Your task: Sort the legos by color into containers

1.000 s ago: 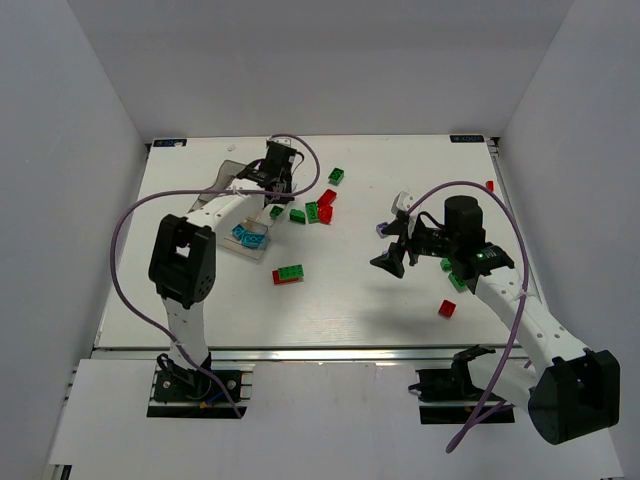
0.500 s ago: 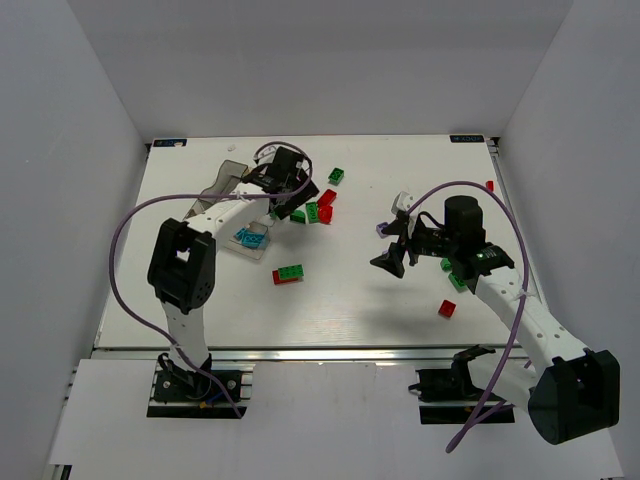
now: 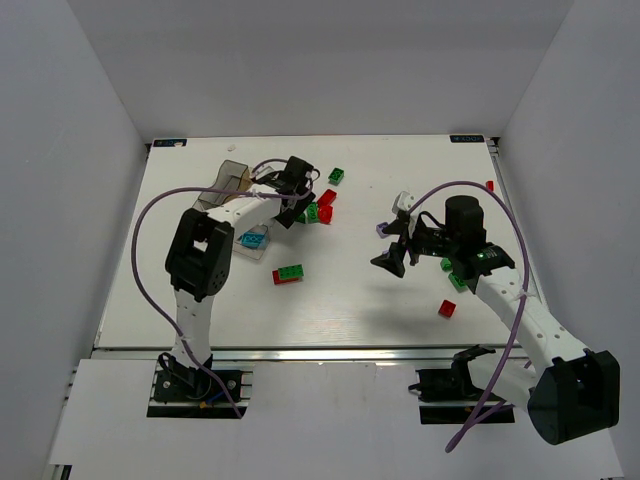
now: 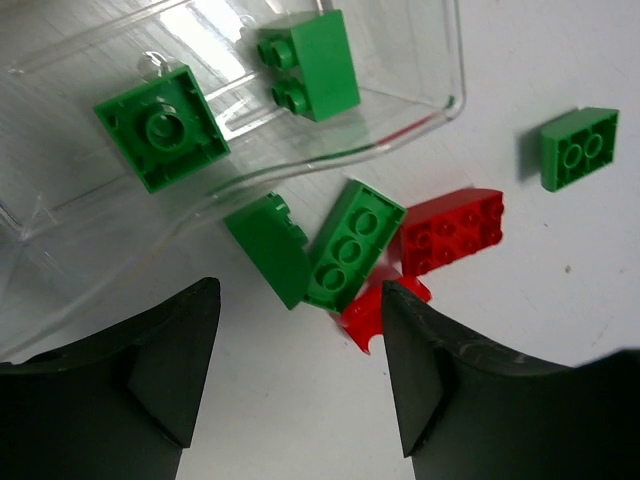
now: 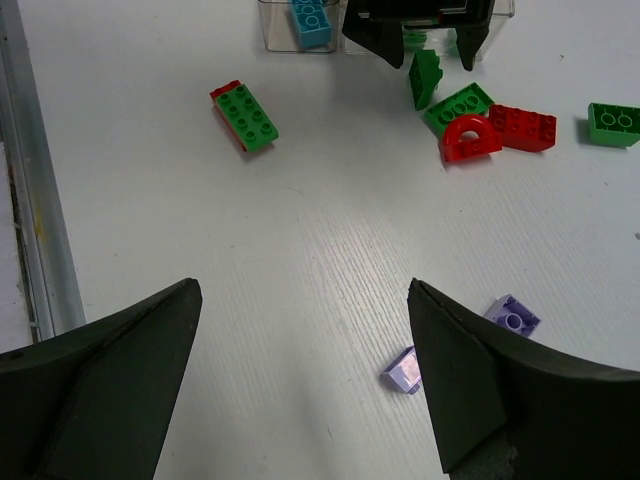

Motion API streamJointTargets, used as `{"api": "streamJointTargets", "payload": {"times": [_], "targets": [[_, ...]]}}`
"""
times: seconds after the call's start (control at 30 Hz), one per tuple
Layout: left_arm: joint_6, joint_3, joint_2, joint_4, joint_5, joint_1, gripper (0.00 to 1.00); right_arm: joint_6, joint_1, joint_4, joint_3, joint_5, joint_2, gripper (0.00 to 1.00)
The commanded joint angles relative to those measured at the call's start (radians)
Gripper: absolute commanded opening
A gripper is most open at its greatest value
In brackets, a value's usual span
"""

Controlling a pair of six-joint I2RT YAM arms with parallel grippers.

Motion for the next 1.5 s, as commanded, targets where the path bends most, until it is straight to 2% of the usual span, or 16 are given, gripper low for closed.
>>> {"api": "streamJointTargets", "payload": {"times": [0.0,0.17,0.3,0.4,0.43,0.6,0.63,0.8,0.9,1.03,1.1,1.17,1.23,1.3,1.47], "targets": [[-0.039,0.032,0.005,-0.012,-0.059,-0.001,0.74,-0.015,-0.005,0.03,-0.006,-0.013,-0.026,0.89],[-0.034,0.072,0.056,-0.032,-0.053,-0.001,0.7,-0.02,-0.007,0.026,-0.004,-0.017,-0.024,0.89],[-0.037,0.071,0.077,-0.022,-0.042,0.009,0.63,-0.02,-0.01,0.024,-0.003,-0.017,-0.023,0.89],[-0.037,0.071,0.081,-0.026,-0.043,0.009,0.53,-0.018,-0.013,0.024,-0.004,-0.015,-0.025,0.89],[-0.036,0.066,0.076,-0.026,-0.045,0.009,0.46,-0.018,-0.017,0.024,-0.003,-0.017,-0.026,0.89],[-0.03,0.04,0.041,-0.014,-0.028,0.009,0.27,-0.017,-0.023,0.024,-0.003,-0.023,-0.028,0.89],[-0.008,0.031,0.018,0.003,-0.021,-0.002,0.2,-0.017,-0.023,0.024,-0.003,-0.024,-0.028,0.89],[0.145,-0.001,-0.083,0.113,0.095,-0.011,0.03,-0.014,-0.03,0.024,-0.004,-0.032,-0.032,0.89],[0.26,-0.026,-0.166,0.155,0.107,-0.022,0.0,-0.012,-0.033,0.027,-0.004,-0.036,-0.031,0.89],[0.419,-0.034,-0.228,0.141,0.044,0.001,0.0,-0.012,-0.036,0.026,-0.006,-0.041,-0.026,0.89],[0.487,-0.014,-0.235,0.124,-0.045,0.01,0.0,-0.011,-0.036,0.026,-0.006,-0.041,-0.026,0.89],[0.579,0.011,-0.223,0.077,-0.146,0.01,0.0,-0.009,-0.039,0.027,-0.007,-0.043,-0.028,0.89],[0.668,0.041,-0.196,0.043,-0.186,0.019,0.0,-0.006,-0.043,0.029,-0.007,-0.044,-0.026,0.89],[0.748,0.066,-0.159,0.02,-0.204,0.03,0.0,-0.007,-0.045,0.027,-0.009,-0.047,-0.026,0.89],[0.831,0.109,-0.081,-0.031,-0.235,0.039,0.0,-0.003,-0.053,0.03,-0.01,-0.05,-0.025,0.89]]}}
